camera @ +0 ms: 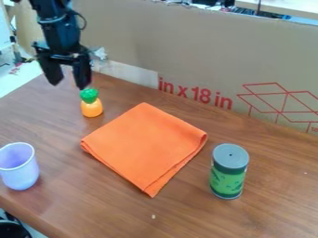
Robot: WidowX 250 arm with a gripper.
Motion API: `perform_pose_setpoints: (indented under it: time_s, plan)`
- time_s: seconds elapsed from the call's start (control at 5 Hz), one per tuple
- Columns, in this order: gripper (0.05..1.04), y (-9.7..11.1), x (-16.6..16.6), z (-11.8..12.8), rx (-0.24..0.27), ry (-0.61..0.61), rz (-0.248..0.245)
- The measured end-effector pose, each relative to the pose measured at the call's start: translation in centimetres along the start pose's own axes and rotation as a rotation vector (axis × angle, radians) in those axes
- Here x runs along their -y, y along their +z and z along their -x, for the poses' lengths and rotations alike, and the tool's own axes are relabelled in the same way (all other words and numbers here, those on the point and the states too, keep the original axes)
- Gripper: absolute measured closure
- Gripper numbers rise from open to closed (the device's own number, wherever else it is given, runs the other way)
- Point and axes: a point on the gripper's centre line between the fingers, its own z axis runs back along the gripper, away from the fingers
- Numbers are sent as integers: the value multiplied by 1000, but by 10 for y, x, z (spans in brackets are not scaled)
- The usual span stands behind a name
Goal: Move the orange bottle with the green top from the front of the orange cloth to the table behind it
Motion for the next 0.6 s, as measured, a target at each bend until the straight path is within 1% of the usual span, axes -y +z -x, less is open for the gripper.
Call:
perform_pose_setpoints:
  time_s: [0.2,0.4,0.6]
  plan:
    - [83,18,21,39,-67,-80,-6]
    - [83,23,49,68,-86,-222,7]
    - [83,26,71,92,-72,-293,3]
